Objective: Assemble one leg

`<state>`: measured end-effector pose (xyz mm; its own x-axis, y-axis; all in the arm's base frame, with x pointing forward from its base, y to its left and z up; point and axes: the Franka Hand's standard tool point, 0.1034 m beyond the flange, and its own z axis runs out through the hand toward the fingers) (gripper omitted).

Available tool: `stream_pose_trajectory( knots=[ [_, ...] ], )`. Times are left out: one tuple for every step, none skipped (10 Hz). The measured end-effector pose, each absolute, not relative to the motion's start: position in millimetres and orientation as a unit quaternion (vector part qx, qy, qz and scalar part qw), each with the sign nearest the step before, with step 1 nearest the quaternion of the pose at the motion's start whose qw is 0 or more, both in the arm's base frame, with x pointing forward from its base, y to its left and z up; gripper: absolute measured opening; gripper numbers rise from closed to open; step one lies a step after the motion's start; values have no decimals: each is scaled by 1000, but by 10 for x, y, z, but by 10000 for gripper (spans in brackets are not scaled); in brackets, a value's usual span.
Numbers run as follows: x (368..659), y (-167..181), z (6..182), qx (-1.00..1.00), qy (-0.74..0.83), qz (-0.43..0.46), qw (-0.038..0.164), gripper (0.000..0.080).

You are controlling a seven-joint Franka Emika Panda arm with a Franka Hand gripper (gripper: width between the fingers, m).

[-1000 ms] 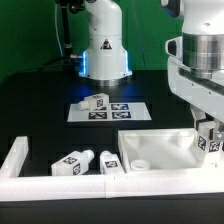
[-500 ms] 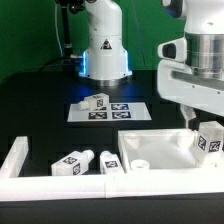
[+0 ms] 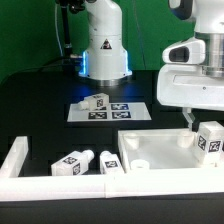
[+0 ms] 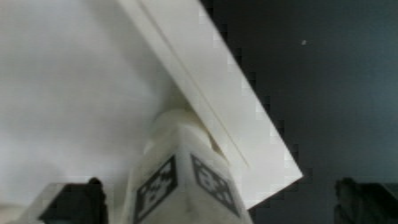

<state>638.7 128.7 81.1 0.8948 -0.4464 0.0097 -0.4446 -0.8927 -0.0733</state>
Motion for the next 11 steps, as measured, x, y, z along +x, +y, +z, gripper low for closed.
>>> stream_pose_trajectory(
  knots=[
    [6383,1256,801,-990,134,-18,26,649],
    [6370,1182,773,-998,62,-19,23,649],
    [6382,1055,760,-999,21,-21,21,649],
    [6396,969,761,-999,25,-22,21,649],
    [6393,978,758,-999,31,-21,22,649],
    [6392,984,757,-999,36,-21,22,523],
    [6393,977,757,-999,37,-21,22,386],
    [6392,978,756,-999,37,-21,22,290],
    [6391,983,754,-997,76,-20,24,290],
    [6390,984,753,-994,100,-19,24,291],
    [6389,987,751,-990,136,-18,25,291]
  ],
)
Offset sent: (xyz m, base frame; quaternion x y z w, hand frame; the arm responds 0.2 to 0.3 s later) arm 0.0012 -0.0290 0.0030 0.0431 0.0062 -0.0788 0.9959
